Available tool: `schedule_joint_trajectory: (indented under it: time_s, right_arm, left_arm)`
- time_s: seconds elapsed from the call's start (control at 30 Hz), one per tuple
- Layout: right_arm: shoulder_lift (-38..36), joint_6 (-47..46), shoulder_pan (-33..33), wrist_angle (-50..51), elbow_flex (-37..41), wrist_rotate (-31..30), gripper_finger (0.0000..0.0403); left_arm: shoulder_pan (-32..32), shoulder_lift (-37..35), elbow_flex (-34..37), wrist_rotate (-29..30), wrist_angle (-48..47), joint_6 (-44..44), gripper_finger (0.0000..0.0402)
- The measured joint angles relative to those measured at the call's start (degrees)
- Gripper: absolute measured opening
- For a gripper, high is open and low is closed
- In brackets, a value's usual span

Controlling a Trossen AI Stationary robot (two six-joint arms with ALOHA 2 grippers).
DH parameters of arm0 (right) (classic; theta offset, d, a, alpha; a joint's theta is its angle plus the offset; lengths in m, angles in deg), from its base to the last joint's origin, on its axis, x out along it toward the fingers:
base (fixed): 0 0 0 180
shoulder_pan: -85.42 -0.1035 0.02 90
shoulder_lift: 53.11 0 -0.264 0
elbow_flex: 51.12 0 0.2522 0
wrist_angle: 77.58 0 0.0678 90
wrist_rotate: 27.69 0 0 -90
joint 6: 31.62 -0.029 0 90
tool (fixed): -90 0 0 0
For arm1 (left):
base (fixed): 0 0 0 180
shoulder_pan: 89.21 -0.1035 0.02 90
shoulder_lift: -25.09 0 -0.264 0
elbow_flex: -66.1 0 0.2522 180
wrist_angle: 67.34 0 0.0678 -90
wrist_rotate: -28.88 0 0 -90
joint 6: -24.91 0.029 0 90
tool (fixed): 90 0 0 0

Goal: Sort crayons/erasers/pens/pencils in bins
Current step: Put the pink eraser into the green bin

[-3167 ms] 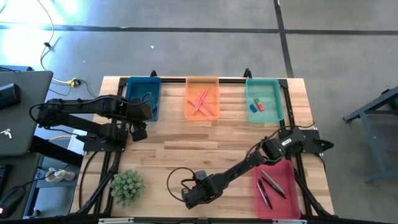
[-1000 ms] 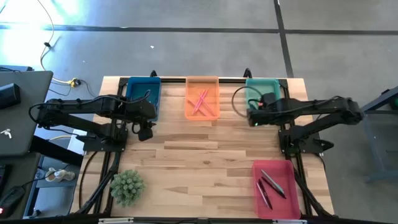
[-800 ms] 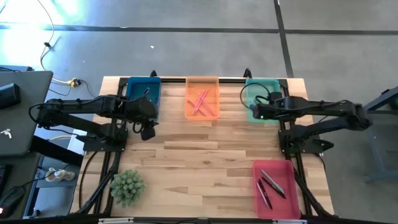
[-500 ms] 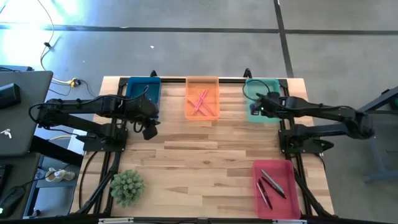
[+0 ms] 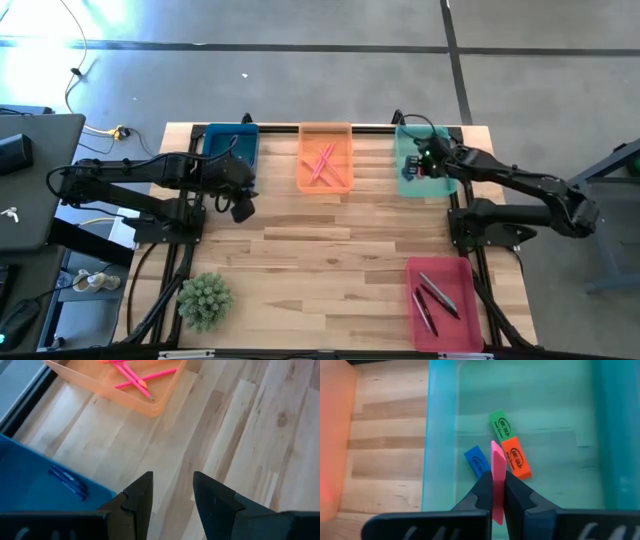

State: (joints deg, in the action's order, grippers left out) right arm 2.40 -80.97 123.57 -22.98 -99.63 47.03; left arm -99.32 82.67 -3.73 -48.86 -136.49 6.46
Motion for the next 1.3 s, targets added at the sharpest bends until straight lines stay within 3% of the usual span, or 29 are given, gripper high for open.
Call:
schedule_joint_trajectory:
  time_s: [0.23,0.5,1.0,1.2,1.3]
  right_arm:
    - [3.31,5.97,3.54,0.11,0.00,2.00,0.0005]
    - [10.27,5.81,3.48,0.22,0.00,3.27,0.0011]
    - [10.75,5.89,3.45,-2.38,-2.34,5.06,0.0127]
    - [10.93,3.95,4.44,4.35,-6.96,-0.90,0.0133]
    - [10.95,9.09,4.72,9.63,-8.76,-3.03,0.0133]
  left_arm:
    - [0.00,0.00,0.00,0.40,0.82,-0.92,0.0129]
    - [0.00,0.00,0.00,0.37,3.00,3.08,0.0129]
    - [0.02,-0.04,0.00,-3.19,3.52,3.71,0.0127]
    - [-0.13,-3.20,7.62,-8.23,17.14,5.16,0.0098]
    - [-0.14,-5.64,13.55,-10.90,23.46,4.09,0.0077]
